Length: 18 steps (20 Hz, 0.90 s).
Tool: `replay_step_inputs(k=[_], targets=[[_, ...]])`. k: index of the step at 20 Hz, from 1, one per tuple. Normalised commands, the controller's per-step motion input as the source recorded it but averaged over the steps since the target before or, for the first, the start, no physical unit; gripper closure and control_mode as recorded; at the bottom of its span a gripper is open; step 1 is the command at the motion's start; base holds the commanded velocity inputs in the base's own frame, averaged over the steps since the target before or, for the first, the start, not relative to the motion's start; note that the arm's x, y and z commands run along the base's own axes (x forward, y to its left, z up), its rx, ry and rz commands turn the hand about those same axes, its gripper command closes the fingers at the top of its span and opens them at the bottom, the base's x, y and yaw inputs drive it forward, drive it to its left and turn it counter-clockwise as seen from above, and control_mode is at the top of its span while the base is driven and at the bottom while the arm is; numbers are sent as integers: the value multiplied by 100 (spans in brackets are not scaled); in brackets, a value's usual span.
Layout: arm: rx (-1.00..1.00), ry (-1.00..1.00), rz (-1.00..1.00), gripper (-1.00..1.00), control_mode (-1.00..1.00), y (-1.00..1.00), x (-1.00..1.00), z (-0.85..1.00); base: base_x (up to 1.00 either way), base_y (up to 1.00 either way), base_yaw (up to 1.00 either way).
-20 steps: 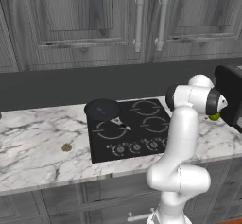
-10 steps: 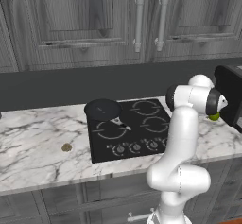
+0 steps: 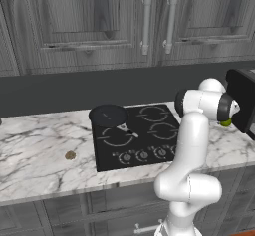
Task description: Put the lime and garlic in the pan. Then turn on the rear left burner and set the heat to medium.
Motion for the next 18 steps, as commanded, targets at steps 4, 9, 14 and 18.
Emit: replay_step_inputs(k=[4, 9, 14, 18], targets=[[1, 0, 0, 100, -100, 0, -9, 4, 0, 0, 0], [0, -6, 0, 100, -100, 0, -25, 63, 0, 0, 0], [0, -7, 0, 100, -100, 11, -11, 59, 0, 0, 0], [0, -8, 0, 100, -100, 35, -2, 24, 0, 0, 0]])
